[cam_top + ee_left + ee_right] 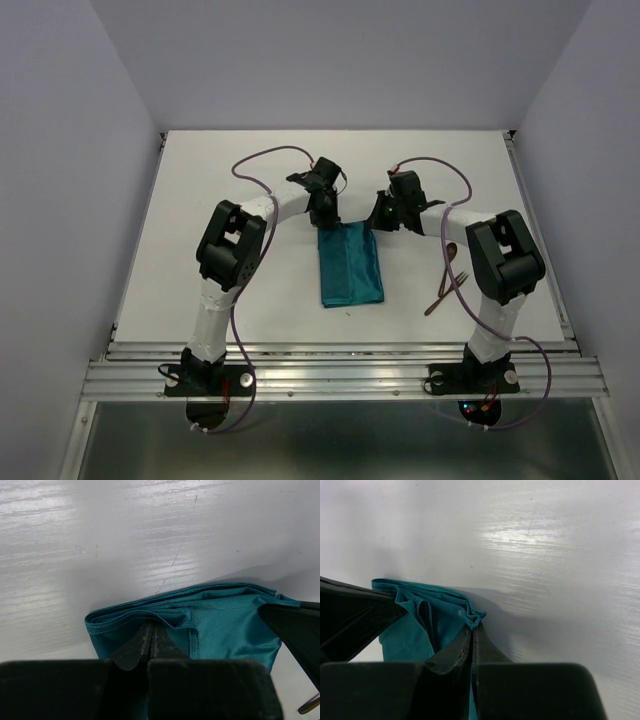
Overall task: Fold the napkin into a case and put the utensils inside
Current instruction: Pick up the 2/3-rectangle-folded napkin at the center of the board, then fold the 2/3-rectangle-folded napkin at the center of the board.
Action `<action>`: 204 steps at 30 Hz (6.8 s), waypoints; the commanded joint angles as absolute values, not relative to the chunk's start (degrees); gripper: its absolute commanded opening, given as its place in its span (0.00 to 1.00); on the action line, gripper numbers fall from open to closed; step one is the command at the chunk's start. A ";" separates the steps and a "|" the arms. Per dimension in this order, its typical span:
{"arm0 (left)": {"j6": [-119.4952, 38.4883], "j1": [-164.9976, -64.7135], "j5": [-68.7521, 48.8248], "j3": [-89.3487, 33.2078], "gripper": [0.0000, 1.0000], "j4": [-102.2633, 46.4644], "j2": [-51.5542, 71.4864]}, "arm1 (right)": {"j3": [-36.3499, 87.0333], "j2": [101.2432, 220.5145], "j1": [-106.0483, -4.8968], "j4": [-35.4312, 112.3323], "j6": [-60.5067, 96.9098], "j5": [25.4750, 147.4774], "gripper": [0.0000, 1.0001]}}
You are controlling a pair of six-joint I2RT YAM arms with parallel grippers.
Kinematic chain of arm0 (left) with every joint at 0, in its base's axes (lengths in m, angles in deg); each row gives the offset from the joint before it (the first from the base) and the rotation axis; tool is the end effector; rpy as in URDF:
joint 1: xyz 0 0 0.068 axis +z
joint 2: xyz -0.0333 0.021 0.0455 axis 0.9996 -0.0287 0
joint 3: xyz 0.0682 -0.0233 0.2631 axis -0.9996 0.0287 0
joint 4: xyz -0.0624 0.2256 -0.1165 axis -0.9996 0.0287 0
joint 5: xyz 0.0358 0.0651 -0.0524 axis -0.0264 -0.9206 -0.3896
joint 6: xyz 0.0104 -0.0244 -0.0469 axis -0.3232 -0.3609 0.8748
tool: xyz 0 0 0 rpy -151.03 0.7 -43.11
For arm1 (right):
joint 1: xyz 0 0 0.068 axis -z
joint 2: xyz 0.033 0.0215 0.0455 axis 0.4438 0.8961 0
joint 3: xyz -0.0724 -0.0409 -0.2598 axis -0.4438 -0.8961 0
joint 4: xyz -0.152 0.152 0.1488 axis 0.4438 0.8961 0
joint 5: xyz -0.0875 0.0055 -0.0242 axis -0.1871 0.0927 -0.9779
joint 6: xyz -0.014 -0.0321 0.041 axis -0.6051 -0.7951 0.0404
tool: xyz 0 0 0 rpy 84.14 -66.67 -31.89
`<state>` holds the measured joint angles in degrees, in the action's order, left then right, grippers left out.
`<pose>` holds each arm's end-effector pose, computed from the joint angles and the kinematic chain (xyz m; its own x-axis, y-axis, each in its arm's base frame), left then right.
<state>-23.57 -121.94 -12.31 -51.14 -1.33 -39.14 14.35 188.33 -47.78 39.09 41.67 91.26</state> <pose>0.3956 -0.2671 0.1754 -0.8772 0.0125 -0.4800 0.2075 0.9114 -0.3553 0.3685 0.1529 0.1601 -0.8208 0.2068 -0.5324 -0.0976 0.8677 0.4875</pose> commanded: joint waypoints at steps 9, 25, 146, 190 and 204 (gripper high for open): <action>-23.87 -121.49 -10.40 -50.65 0.00 -2.42 -40.31 | 15.45 182.01 -51.39 37.77 43.55 88.77 0.01; -22.99 -121.49 -9.17 -48.45 0.00 -4.09 -40.58 | 19.93 186.14 -56.40 39.09 46.89 89.12 0.01; -21.85 -114.64 -0.91 -37.20 0.00 -7.25 -35.21 | 34.17 196.69 -61.33 47.70 58.14 81.39 0.01; -18.07 -116.39 7.42 -16.73 0.88 -10.75 -9.46 | 36.37 205.31 -61.85 51.13 60.69 76.55 0.01; -15.17 -120.44 10.87 -13.38 0.87 -17.53 -12.27 | 36.37 205.04 -61.85 51.21 60.17 76.90 0.01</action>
